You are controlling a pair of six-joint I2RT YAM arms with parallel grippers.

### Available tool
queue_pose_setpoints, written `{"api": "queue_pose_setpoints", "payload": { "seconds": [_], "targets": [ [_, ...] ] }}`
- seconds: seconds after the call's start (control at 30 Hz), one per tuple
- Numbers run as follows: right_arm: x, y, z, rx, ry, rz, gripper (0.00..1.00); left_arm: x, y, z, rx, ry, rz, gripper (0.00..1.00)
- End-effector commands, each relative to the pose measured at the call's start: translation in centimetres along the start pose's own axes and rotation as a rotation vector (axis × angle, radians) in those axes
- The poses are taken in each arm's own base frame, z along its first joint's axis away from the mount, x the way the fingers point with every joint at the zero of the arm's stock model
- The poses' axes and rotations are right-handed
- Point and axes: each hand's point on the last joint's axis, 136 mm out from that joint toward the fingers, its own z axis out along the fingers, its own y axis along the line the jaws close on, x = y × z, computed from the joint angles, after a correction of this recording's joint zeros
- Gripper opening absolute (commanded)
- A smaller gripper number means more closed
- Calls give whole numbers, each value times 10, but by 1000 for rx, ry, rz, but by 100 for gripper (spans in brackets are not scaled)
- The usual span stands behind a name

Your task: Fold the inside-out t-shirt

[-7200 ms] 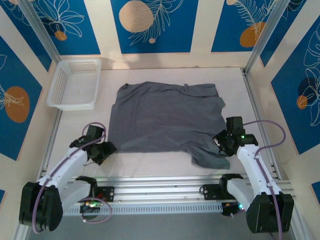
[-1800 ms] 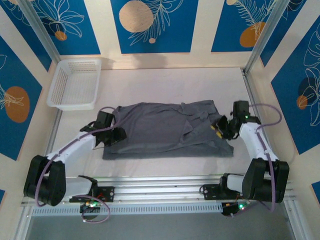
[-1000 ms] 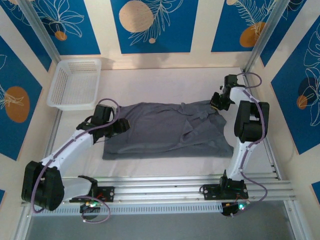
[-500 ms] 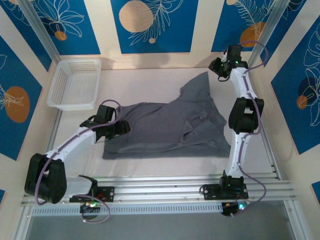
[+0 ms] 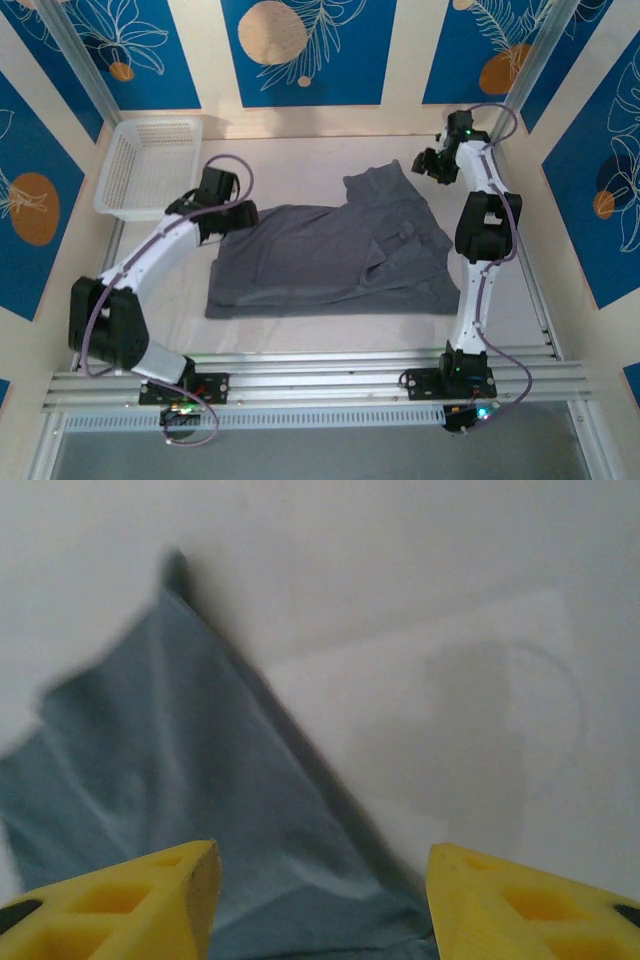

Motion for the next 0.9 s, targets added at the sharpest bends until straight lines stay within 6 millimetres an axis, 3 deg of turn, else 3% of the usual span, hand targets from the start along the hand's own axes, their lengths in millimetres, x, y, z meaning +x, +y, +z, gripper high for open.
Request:
{"api": "queue_pose_setpoints", "payload": {
  "seconds": [0.0, 0.13, 0.33, 0.47, 0.53, 0.6, 0.77, 0.8, 0.87],
  "targets": [
    [16, 5, 1, 99, 29, -149, 60, -16, 20, 11, -177, 19, 100, 65],
    [28, -7, 19, 194, 75, -185, 62, -28, 26, 31, -257, 53, 137, 67],
    [49, -7, 43, 152, 171, -169, 52, -28, 31, 63, -286, 140, 173, 72],
    [56, -13, 52, 190, 203, -198, 62, -27, 31, 76, -269, 174, 162, 75],
    [59, -14, 55, 181, 216, -197, 61, -28, 34, 80, -270, 181, 157, 75],
    [62, -14, 57, 165, 227, -190, 50, -29, 38, 85, -282, 190, 155, 75],
    [55, -5, 50, 136, 210, -185, 7, -26, 55, 98, -314, 229, 133, 73],
    [51, -2, 45, 124, 200, -183, 2, -25, 58, 101, -323, 239, 128, 69],
    [44, 4, 36, 100, 175, -177, 0, -24, 62, 109, -328, 260, 122, 65]
  ]
}}
